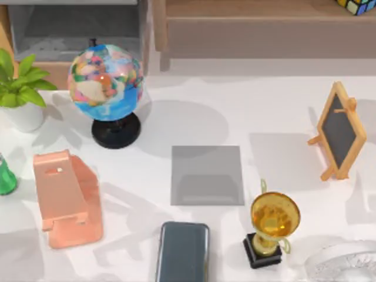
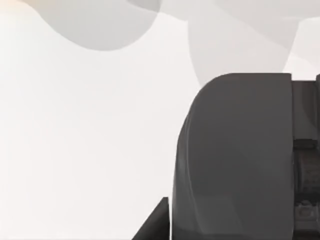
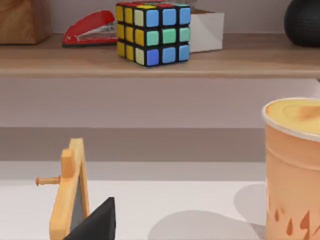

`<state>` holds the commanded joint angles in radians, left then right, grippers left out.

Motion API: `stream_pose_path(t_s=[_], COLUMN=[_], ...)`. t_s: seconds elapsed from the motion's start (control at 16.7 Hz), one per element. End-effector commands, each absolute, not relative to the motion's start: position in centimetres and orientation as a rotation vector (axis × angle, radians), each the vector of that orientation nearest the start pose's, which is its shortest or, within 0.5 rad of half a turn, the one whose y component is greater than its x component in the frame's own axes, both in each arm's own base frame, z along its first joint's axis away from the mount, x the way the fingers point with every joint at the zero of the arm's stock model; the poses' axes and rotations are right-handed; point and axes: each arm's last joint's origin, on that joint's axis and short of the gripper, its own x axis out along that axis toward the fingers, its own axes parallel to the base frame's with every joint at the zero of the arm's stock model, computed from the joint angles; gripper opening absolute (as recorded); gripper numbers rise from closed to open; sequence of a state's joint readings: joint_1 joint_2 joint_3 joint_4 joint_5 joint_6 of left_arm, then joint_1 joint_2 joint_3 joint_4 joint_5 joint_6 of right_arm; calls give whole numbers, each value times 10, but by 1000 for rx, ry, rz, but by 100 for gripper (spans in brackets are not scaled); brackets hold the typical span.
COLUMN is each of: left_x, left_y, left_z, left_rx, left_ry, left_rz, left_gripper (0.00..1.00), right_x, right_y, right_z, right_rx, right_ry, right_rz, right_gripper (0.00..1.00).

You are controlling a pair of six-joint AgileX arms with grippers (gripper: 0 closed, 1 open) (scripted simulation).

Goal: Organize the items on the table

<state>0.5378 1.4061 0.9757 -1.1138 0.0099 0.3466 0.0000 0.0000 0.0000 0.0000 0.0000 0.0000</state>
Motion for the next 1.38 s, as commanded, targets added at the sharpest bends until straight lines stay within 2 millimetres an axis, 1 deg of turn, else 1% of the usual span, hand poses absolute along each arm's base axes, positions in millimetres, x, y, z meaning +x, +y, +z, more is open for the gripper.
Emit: stream_pose_path(t_s=[0.24, 0.36, 0.48, 0.66, 0.84, 0.96, 1.02, 1.08, 1.2, 1.32, 1.38], left_x=[200, 206, 219, 246, 276, 297, 307, 317, 332, 342, 345], left_y=[121, 117, 107, 76, 29, -12, -36, -62, -117, -173, -198], left_z=[212, 220, 239, 275, 303, 311, 312, 310, 300, 279, 264], left_rx=[-147, -142, -129, -115, -131, -156, -169, -179, -186, -172, -157], left_ry=[1542, 1508, 1434, 1306, 1232, 1237, 1257, 1285, 1355, 1431, 1467], left_rz=[149, 143, 122, 48, -65, -143, -178, -209, -251, -255, -240], left_gripper=[0, 0, 0, 0, 0, 0, 0, 0, 0, 0, 0], right_x=[106, 106, 106, 106, 106, 106, 106, 106, 106, 106, 106], right_y=[-1, -1, -1, -1, -1, -1, -1, -1, -1, -1, -1], right_z=[160, 160, 160, 160, 160, 160, 160, 160, 160, 160, 160], right_rx=[0, 0, 0, 0, 0, 0, 0, 0, 0, 0, 0], right_ry=[0, 0, 0, 0, 0, 0, 0, 0, 0, 0, 0], right_rz=[0, 0, 0, 0, 0, 0, 0, 0, 0, 0, 0], right_gripper=[100, 100, 100, 100, 100, 100, 100, 100, 100, 100, 100])
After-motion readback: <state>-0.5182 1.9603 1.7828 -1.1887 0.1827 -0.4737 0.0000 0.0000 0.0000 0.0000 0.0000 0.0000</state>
